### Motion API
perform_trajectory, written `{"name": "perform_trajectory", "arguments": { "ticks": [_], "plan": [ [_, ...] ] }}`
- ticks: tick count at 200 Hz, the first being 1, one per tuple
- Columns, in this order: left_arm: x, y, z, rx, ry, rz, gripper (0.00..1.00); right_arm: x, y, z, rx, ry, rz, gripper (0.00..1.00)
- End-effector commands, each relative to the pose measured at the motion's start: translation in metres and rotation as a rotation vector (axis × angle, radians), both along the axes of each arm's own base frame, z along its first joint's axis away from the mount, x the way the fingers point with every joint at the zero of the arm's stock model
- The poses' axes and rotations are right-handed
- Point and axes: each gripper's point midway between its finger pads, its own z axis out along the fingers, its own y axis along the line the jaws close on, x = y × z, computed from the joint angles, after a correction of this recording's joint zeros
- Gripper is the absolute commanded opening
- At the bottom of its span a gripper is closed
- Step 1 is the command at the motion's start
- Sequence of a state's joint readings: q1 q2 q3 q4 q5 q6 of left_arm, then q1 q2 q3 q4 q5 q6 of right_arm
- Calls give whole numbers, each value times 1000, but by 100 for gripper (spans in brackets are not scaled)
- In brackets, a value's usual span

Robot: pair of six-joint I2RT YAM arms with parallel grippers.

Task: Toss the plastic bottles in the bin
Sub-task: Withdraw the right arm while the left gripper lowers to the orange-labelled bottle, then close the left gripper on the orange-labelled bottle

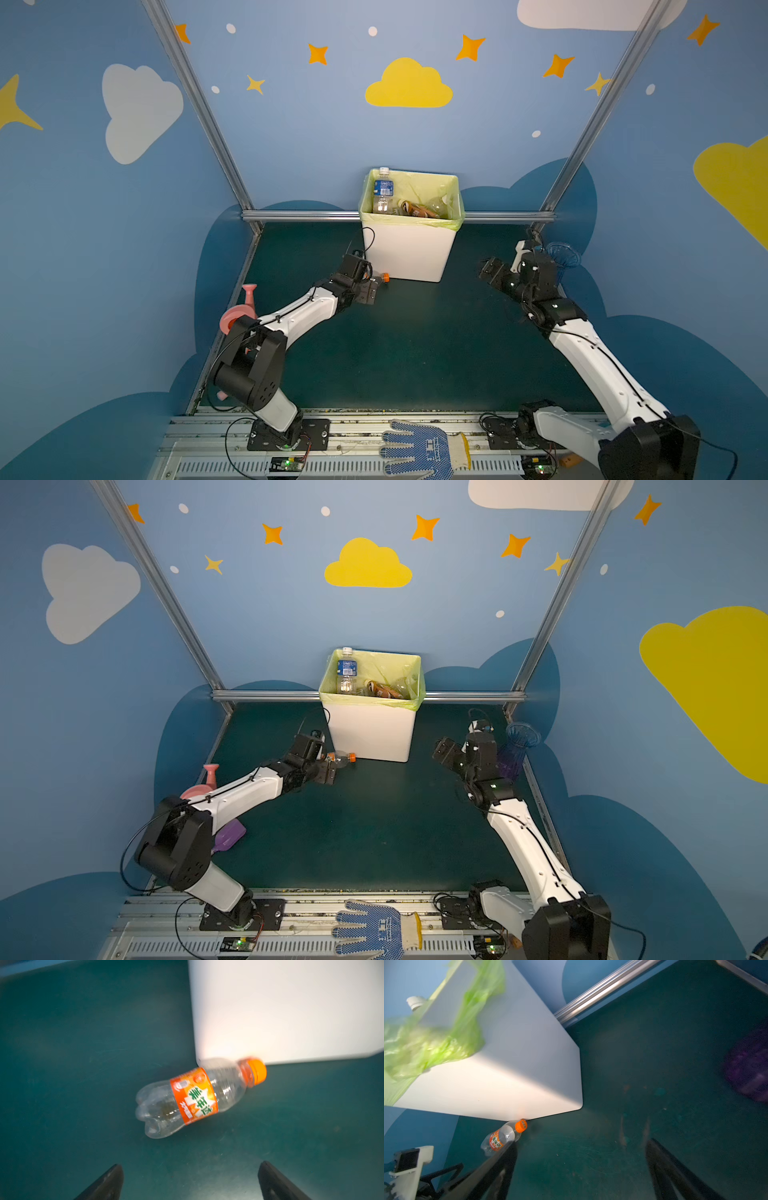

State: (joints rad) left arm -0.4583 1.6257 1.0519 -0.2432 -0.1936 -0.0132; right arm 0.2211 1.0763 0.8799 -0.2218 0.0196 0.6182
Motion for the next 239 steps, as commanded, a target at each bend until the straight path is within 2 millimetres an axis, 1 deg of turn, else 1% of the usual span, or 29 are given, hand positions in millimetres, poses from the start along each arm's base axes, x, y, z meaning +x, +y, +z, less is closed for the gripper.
{"name": "perform_trajectory", "arguments": {
  "ticks": [1,26,47,71,96,134,150,174,186,199,207,209,212,226,239],
  "plan": [
    [4,7,-6,176,11,-122,100,-9,-11,-8,66,-6,-37,95],
    [16,-1,-9,233,-20,-187,100,-16,-23,-23,91,15,-64,95],
    [27,-5,-14,309,-43,-231,100,-19,-26,-29,105,32,-66,95],
    [42,-8,-15,404,-76,-267,100,-19,-27,-35,114,45,-65,95],
    [49,-18,-24,501,-81,-360,99,-19,-31,-42,128,62,-77,95],
    [54,-19,-38,605,-64,-434,99,-18,-33,-48,152,71,-80,95],
    [55,-21,-44,625,-52,-469,99,-17,-34,-51,161,81,-82,95],
    [54,-26,-58,618,-6,-520,97,-18,-34,-57,179,108,-88,95],
    [51,-30,-63,595,20,-542,95,-18,-35,-61,185,120,-92,95],
    [43,-33,-69,566,56,-571,90,-18,-36,-60,190,119,-97,95],
    [39,-35,-71,553,73,-586,86,-18,-37,-59,194,116,-101,95],
    [38,-35,-72,550,77,-587,85,-21,-37,-68,194,134,-104,95],
    [37,-35,-72,547,81,-589,82,-22,-38,-71,195,141,-108,95],
    [32,-35,-72,524,99,-582,73,-24,-39,-73,202,140,-115,95],
    [24,-38,-72,485,124,-592,69,-24,-40,-75,213,141,-119,95]
  ]
}}
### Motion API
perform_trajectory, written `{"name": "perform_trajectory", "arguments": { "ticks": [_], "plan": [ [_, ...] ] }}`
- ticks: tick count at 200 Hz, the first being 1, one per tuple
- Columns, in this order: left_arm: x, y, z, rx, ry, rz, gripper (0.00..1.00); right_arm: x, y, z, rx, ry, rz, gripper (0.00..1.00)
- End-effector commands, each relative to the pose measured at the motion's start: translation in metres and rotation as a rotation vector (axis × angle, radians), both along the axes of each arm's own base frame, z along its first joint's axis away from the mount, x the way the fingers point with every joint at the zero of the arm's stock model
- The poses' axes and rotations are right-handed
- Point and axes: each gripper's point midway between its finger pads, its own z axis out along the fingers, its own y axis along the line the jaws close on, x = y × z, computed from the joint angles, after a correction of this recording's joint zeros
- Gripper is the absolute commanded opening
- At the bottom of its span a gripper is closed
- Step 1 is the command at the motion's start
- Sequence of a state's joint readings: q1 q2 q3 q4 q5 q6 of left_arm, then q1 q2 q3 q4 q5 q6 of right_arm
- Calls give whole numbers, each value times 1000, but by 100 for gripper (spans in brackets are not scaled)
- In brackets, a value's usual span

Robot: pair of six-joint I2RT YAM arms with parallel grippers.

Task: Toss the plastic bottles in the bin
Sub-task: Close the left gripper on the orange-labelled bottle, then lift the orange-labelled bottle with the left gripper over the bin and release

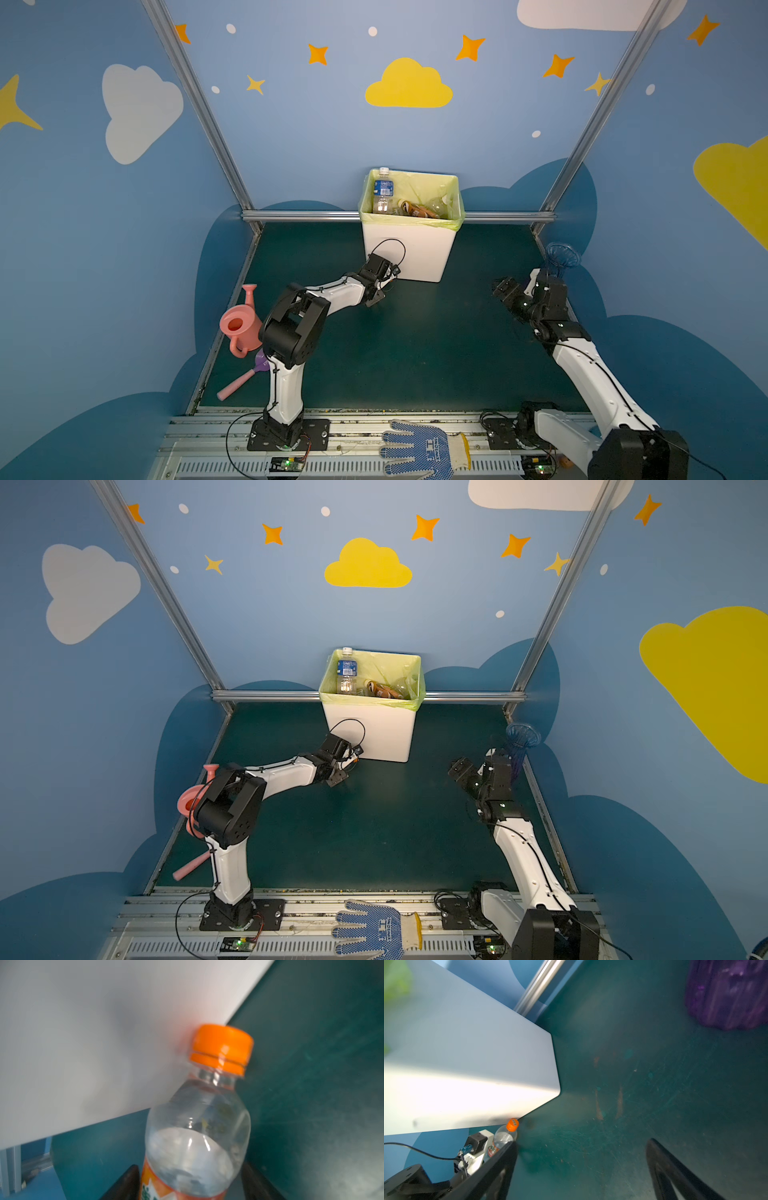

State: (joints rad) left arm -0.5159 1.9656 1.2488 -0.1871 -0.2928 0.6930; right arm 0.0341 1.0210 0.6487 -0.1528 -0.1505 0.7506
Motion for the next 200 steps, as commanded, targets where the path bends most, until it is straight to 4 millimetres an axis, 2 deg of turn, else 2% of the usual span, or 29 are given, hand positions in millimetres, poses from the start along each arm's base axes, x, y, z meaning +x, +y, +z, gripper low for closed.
{"name": "perform_trajectory", "arguments": {
  "ticks": [1,22,58,82,99,119,139,155,168,186,200],
  "plan": [
    [-22,-3,-11,-39,116,-12,68,-1,-1,-3,29,-4,-11,95],
    [-34,-4,-13,-48,156,-11,62,0,0,-3,46,-5,-9,95],
    [-51,-9,-5,-63,182,-14,62,-2,-1,-2,53,-5,-9,95],
    [-59,-16,4,-96,179,-17,51,-4,-1,-1,52,-5,-11,95],
    [-65,-22,17,-131,171,-22,48,-5,-3,0,52,-6,-14,95],
    [-74,-31,44,-224,122,-25,45,-7,-4,3,53,-12,-19,95],
    [-83,-39,98,-384,-15,-51,40,-8,-4,5,54,-18,-20,95],
    [-95,-40,161,-538,-150,-82,36,-9,-6,7,52,-26,-23,95],
    [-106,-32,225,-662,-313,-101,35,-9,-7,10,55,-33,-25,95],
    [-123,-10,323,-843,-592,-113,38,-9,-7,15,59,-45,-24,95],
    [-139,10,392,-938,-758,-135,38,-9,-7,19,63,-53,-21,95]
  ]
}}
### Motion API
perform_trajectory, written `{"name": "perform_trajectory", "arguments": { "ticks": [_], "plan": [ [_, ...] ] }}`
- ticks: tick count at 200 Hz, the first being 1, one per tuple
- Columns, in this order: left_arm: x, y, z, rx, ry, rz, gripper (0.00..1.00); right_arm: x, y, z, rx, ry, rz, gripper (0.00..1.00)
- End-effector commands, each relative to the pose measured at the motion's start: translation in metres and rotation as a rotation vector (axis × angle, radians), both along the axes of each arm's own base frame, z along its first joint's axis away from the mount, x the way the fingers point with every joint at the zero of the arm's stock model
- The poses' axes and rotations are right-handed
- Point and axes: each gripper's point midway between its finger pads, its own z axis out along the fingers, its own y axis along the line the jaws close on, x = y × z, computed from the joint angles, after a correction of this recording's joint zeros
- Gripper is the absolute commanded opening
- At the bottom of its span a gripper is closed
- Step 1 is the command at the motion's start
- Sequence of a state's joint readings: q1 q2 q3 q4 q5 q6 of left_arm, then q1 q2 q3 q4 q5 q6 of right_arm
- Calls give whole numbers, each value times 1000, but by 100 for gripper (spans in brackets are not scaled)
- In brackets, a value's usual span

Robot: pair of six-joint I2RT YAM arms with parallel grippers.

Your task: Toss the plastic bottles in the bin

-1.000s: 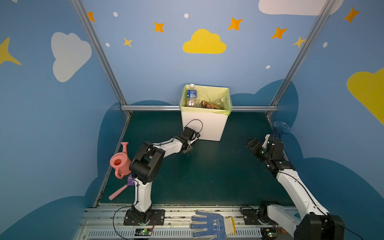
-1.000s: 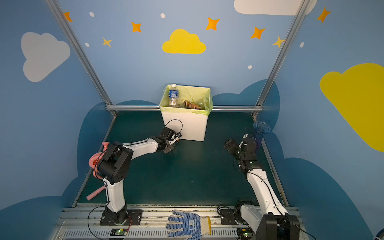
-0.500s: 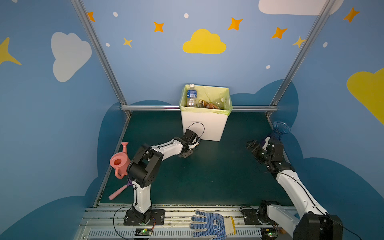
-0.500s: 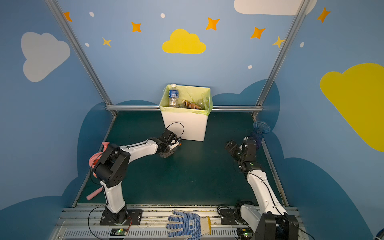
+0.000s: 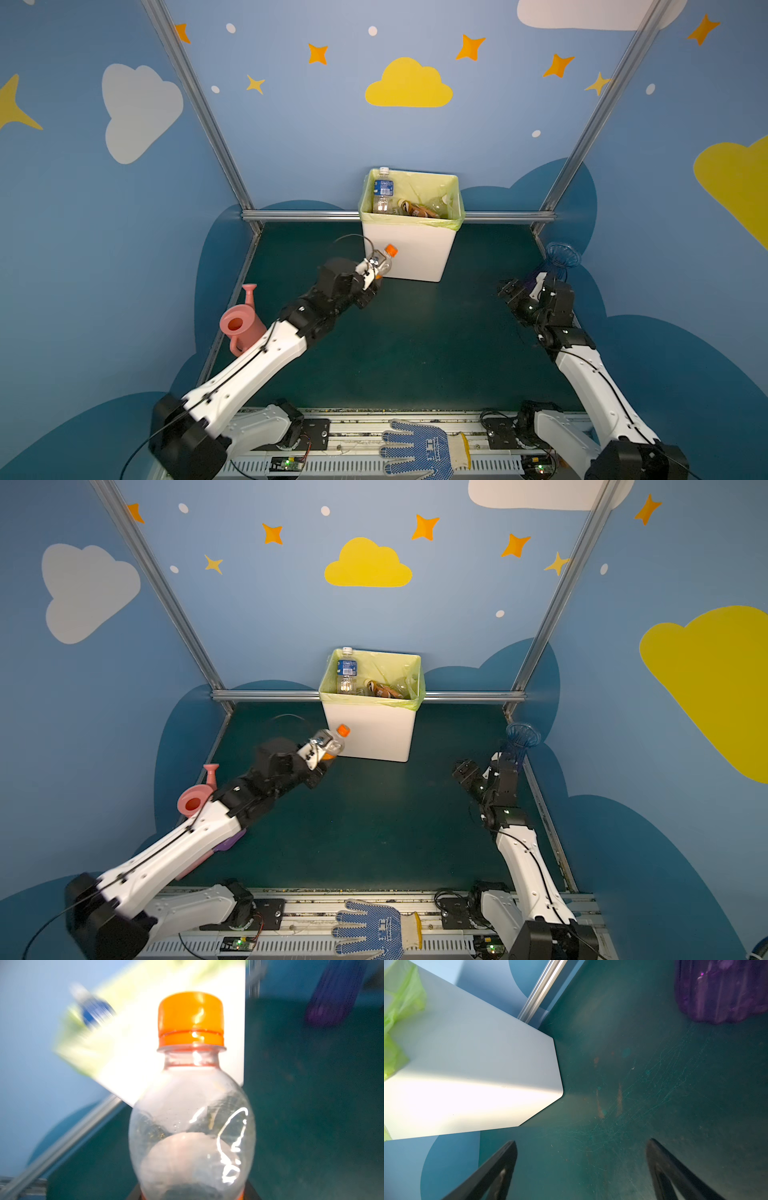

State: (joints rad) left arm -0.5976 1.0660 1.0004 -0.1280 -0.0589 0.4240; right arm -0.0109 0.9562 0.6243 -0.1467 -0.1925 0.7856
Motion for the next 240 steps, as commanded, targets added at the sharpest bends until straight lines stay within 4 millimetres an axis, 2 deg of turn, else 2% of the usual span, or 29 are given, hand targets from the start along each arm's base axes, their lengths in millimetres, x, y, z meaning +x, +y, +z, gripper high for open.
{"name": "perform_trajectory", "arguments": {
  "ticks": [1,14,29,41,52,71,77,90,97,100,105,109,114,120,136,153,165,176,199,235,240],
  "plan": [
    [-20,23,119,-257,-291,21,38,-3,0,8,10,-15,6,95],
    [-31,35,169,-331,-374,11,38,-3,0,10,14,-19,6,95],
    [-34,37,210,-399,-430,-19,39,-4,-1,11,16,-25,3,95],
    [-20,29,224,-429,-426,-42,39,-5,0,12,18,-27,3,95],
    [0,18,228,-434,-392,-62,40,-6,-1,13,19,-31,2,95],
    [59,-14,206,-416,-257,-74,42,-9,-3,15,15,-37,1,95],
    [82,-27,186,-393,-177,-81,43,-11,-3,16,12,-39,2,95],
    [121,-51,158,-335,-47,-83,45,-13,-4,17,10,-44,-1,95],
    [142,-66,134,-290,23,-81,47,-14,-5,17,9,-45,-1,95],
    [148,-71,127,-272,45,-82,49,-15,-6,17,8,-45,-4,95],
    [157,-79,111,-240,89,-80,57,-16,-6,17,7,-43,-2,95],
    [163,-82,107,-223,101,-70,65,-17,-7,17,5,-43,-4,95],
    [167,-82,106,-213,113,-48,73,-18,-8,17,2,-45,-4,95],
    [172,-79,109,-221,119,-14,76,-19,-10,16,0,-42,-7,95],
    [166,-78,133,-274,82,-27,83,-22,-13,16,2,-44,-17,95],
    [144,-77,173,-346,-57,-99,91,-23,-16,15,11,-49,-23,95],
    [130,-70,188,-393,-147,-99,99,-23,-16,14,18,-49,-24,95],
    [116,-61,200,-428,-201,-99,100,-23,-15,11,24,-44,-21,95],
    [96,-48,203,-430,-217,-88,100,-23,-17,4,22,-25,-23,95],
    [75,-14,184,-478,-239,25,100,-21,-34,2,-73,-38,-60,95],
    [74,-6,174,-487,-234,58,100,-20,-38,4,-105,-50,-67,95]
  ]
}}
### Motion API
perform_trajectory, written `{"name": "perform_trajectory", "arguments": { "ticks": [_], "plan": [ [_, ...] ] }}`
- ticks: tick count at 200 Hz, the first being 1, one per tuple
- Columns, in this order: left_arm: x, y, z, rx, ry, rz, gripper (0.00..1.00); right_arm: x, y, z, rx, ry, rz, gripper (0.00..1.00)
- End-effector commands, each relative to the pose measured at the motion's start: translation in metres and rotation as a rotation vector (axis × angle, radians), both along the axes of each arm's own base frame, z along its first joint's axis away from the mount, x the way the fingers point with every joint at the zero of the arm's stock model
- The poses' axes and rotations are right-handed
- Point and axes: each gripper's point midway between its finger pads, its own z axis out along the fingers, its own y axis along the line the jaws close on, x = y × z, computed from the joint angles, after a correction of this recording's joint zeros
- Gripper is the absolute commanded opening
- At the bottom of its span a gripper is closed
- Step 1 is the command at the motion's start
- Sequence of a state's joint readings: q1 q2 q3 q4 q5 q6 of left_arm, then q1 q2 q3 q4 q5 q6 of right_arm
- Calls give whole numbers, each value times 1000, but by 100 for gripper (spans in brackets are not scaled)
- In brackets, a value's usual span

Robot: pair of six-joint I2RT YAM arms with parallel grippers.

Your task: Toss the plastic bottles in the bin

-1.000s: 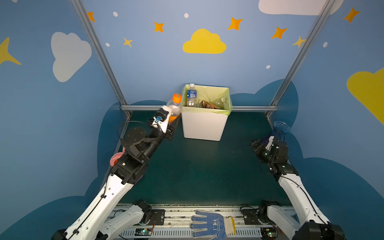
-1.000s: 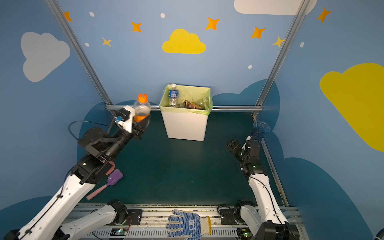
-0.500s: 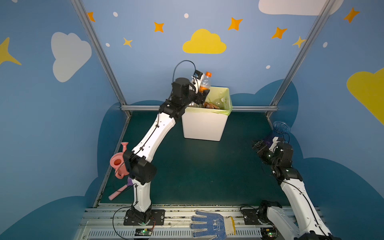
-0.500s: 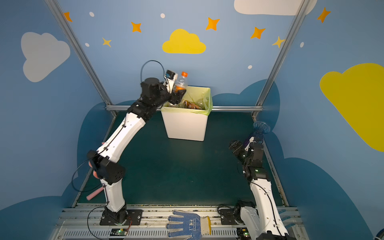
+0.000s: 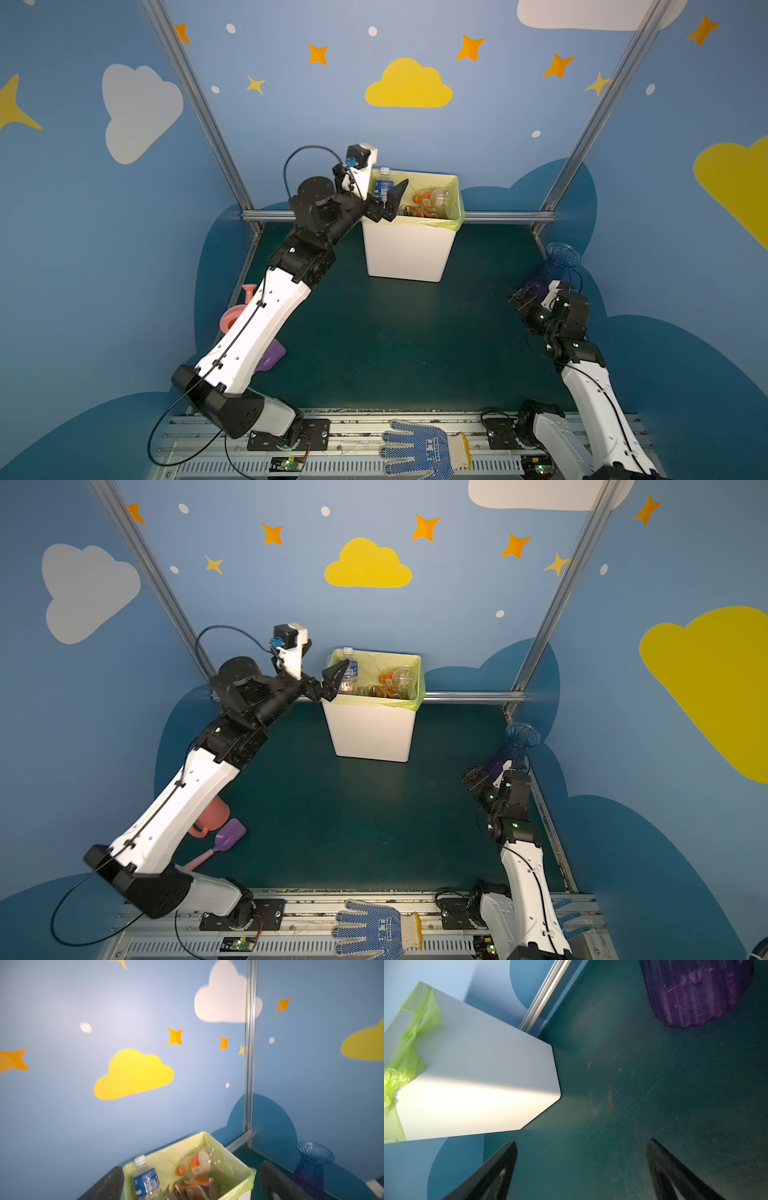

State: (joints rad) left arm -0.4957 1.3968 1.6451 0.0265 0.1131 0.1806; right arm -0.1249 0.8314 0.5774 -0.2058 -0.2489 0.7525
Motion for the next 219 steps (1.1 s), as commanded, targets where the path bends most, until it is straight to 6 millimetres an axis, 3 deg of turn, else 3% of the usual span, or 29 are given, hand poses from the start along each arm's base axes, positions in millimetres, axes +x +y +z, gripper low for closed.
{"name": "perform_trajectory", "arguments": {
  "ticks": [1,15,49,94,110,139,175,209,219],
  "plan": [
    [15,17,-45,-43,64,110,100,1,-14,1,-112,-23,-20,95],
    [12,46,-64,-127,93,229,100,3,-19,9,-207,-72,-6,96],
    [-2,108,-140,-230,226,441,100,12,-26,23,-449,-257,35,96],
    [-32,198,-266,-239,430,806,100,21,-11,-2,-705,-348,162,98],
    [-41,211,-300,-214,453,848,100,27,0,-17,-739,-353,218,98],
    [-50,228,-338,-162,487,912,100,41,8,-33,-809,-344,234,98],
    [-46,243,-364,-107,501,946,100,62,13,-39,-819,-368,237,98],
    [-24,236,-380,-37,483,849,100,73,16,-85,-811,-322,284,98],
    [-17,235,-384,-22,480,835,100,79,16,-82,-823,-390,247,98]
  ]
}}
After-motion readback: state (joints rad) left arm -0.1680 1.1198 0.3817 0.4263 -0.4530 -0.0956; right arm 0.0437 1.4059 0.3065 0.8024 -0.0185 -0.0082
